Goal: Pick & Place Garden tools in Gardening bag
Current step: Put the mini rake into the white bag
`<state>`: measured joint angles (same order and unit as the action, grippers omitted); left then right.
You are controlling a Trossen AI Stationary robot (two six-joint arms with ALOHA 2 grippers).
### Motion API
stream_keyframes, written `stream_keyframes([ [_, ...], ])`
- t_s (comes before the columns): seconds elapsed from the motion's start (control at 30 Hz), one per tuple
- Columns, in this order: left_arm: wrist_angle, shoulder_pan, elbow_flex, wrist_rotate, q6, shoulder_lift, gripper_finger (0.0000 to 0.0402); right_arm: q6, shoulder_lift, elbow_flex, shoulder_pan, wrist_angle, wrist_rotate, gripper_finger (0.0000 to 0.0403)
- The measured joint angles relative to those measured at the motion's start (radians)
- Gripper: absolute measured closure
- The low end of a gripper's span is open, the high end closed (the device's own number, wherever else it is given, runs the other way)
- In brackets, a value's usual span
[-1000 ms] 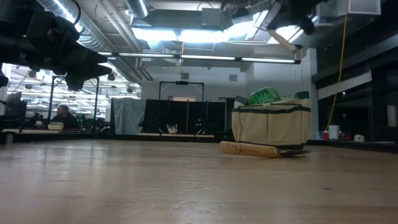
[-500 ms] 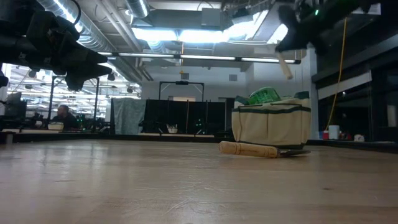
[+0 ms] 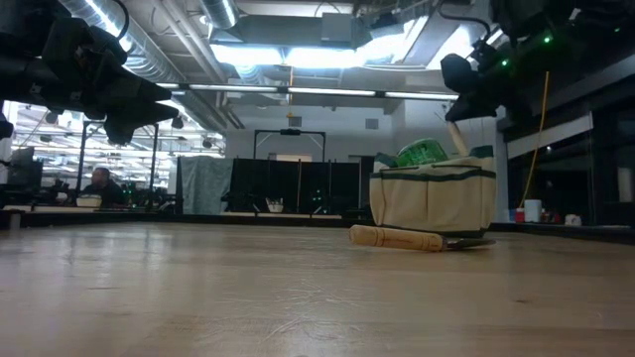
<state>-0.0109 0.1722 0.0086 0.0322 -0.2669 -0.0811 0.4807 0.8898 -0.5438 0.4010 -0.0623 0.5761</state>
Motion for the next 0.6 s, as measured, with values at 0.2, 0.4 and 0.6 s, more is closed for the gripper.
stream_keyframes([
  [0.2, 0.0, 0.0, 0.0, 0.0, 0.0, 0.0, 0.021, -0.094, 0.0, 0.0, 0.011, -0.008, -0.001, 0.0373],
  [0.4, 0.0, 0.0, 0.0, 0.0, 0.0, 0.0, 0.0212, -0.104, 0.002, 0.0, 0.012, -0.009, -0.056, 0.0368],
  [0.6, 0.0, 0.0, 0.0, 0.0, 0.0, 0.0, 0.021, -0.104, 0.002, 0.0, 0.012, -0.009, -0.056, 0.035],
])
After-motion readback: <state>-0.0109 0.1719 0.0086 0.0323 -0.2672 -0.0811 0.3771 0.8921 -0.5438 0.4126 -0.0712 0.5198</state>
